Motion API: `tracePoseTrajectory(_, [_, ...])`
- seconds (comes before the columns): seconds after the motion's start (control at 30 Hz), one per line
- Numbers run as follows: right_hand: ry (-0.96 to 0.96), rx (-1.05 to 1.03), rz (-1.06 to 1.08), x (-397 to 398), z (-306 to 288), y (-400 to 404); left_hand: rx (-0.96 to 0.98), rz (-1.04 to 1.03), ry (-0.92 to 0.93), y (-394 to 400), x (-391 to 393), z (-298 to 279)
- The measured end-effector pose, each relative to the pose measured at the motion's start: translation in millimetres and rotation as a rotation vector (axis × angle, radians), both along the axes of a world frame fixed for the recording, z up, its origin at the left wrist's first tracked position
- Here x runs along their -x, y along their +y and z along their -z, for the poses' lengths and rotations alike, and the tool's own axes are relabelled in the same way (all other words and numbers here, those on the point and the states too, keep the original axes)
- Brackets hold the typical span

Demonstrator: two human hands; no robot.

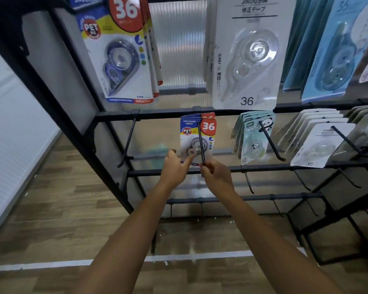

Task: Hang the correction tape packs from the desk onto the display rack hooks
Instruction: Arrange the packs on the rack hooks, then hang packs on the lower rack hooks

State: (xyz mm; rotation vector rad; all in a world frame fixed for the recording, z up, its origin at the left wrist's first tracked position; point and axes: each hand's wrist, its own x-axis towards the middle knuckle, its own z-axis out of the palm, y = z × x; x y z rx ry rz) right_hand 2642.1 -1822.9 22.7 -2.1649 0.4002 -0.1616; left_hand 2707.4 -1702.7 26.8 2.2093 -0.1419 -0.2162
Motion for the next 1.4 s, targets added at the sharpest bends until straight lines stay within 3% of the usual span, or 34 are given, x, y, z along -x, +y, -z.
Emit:
tracePoseTrajectory(0.2, [-0.014,0.003,-0.117,8.8,2.4,71.1,-0.236,-0.018,-0.018,73.8,50.8,20.2])
tracePoseTrajectory(0.33, [-0.039,0.048,-0.307,28.1,7.6,156.6,-0.312,-0.047,-0.104,162.6,95.5,17.4])
tracePoseTrajectory(0.73, [-0.079,0.045,-0.930,187.3,11.7,465.1,-0.472,-0.554,0.011,456.0,316.0,10.1])
tracePoseTrajectory(1.07, [-0.044,0.054,-1.392,343.9,14.9,687.2,-0.521,-1.054,0.171,632.2,517.5,19.1])
tracePoseTrajectory(1.4, [0.018,0.021,-1.691,424.2,35.2,889.9,-0.468,-1.415,0.277,799.2,607.8,23.6])
